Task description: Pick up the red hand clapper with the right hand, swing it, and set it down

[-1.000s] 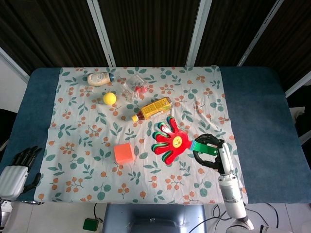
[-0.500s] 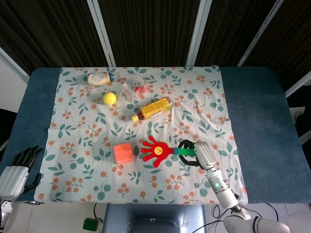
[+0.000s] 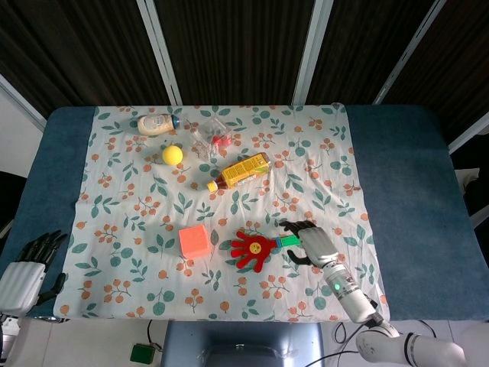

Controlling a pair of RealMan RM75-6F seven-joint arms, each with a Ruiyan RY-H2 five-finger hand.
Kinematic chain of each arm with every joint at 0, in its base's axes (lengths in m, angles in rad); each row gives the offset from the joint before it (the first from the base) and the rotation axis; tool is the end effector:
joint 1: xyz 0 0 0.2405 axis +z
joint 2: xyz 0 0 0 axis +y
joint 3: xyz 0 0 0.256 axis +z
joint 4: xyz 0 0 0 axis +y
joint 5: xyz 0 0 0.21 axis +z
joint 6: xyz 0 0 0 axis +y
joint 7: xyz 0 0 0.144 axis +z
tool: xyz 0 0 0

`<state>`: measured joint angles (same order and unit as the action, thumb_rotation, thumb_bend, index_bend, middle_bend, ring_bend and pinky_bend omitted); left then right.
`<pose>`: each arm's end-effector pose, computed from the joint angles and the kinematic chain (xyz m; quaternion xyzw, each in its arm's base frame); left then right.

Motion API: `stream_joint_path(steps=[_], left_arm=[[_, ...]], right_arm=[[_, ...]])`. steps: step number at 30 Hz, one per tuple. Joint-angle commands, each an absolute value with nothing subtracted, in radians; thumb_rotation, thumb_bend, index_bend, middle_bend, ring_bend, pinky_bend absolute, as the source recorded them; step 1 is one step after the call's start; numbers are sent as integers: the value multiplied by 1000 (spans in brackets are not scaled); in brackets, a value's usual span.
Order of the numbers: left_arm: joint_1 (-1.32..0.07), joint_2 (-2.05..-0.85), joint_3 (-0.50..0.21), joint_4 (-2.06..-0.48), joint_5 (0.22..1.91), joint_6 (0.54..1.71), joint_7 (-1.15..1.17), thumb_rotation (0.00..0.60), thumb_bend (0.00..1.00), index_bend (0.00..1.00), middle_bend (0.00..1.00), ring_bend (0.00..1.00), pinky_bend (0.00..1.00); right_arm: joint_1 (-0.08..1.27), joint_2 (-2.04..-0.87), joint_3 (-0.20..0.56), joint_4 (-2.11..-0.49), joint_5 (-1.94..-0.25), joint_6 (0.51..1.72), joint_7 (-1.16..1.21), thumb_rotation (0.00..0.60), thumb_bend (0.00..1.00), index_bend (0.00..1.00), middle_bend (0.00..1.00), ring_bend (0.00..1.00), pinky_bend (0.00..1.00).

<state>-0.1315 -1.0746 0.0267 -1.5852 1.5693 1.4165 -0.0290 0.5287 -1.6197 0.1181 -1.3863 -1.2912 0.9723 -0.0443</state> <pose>-0.3139 0.1787 0.1535 -0.6556 -0.3867 -0.3545 0.5431 -0.2096 -0.2922 -0.0406 0.6888 -0.4906 0.3831 0.3715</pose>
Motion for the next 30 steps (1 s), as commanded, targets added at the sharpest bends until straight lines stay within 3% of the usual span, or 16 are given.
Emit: stream_joint_path(steps=[1,4,8,16,19,30], left_arm=[[-131,-1074,27,-1586,1570,1417,-30,600,469,0,34,43,136],[-131,-1075,28,-1586,1573,1417,-28,600,469,0,34,43,135],[-129,-1074,29,-1588,1576,1422,-27,600,469,0,34,43,135],[-114,-1090,23,-1567,1601,1476,-24,600,469,0,28,40,129],[-110,-1096,27,-1563,1614,1487,-16,600,469,0,23,38,127],[-92,-1143,17,-1506,1672,1581,-10,600,469,0,0,0,106]], right_arm=[[529,-1578,124,-1432,-1278,976,-72,600,346,0,144,33,77],[523,-1519,127,-1485,-1271,989,-104,600,311,0,74,0,12],[479,-1403,101,-1599,-1309,1071,-179,600,302,0,1,0,0],[188,-1257,-53,-1657,-1537,1548,-284,600,302,0,0,0,0],[122,-1249,-72,-1619,-1566,1635,-237,600,302,0,0,0,0],[119,-1214,-56,-1615,-1552,1560,-185,600,301,0,0,0,0]])
